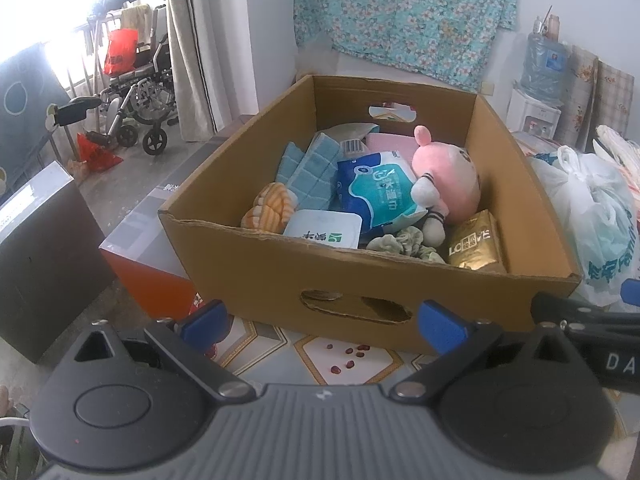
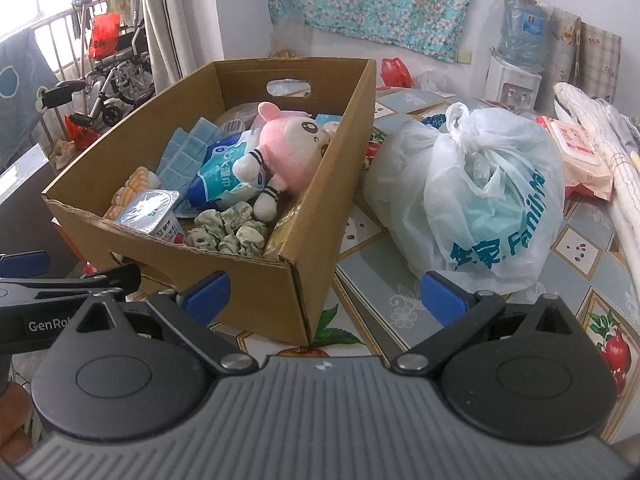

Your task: Organize soft objects

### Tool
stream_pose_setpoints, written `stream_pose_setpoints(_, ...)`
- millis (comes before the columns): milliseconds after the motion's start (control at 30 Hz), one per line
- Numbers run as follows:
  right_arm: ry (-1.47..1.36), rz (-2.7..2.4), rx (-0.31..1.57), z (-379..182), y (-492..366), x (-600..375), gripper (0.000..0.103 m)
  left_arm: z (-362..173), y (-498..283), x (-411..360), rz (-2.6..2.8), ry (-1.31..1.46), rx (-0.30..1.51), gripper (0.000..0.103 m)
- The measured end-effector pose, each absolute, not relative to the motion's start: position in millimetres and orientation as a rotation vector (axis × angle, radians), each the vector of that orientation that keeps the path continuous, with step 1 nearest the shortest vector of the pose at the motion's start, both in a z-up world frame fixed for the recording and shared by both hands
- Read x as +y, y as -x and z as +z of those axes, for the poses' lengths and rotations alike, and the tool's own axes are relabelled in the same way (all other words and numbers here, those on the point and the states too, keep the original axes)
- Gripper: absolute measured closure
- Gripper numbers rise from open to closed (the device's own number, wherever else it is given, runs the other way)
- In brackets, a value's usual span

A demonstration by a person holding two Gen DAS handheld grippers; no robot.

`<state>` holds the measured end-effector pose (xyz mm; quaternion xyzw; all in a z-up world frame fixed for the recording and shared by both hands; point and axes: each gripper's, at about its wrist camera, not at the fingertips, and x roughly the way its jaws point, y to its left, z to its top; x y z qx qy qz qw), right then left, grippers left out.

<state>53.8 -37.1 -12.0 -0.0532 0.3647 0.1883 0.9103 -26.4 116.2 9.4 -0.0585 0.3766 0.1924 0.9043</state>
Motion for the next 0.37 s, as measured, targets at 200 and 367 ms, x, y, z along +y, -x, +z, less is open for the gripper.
stream_pose_setpoints(200, 0.109, 0.39, 0.751, -12.5, -53.8, -37.3, 0.001, 9.5, 26.1, 116.1, 0.399, 0.121, 0.779, 0.001)
stream_pose_setpoints(367, 0.109, 0.389, 0.751, -12.5, -53.6, -37.2, 0.001, 9.8, 26.0, 116.3, 0.399, 0.121, 0.78, 0.001)
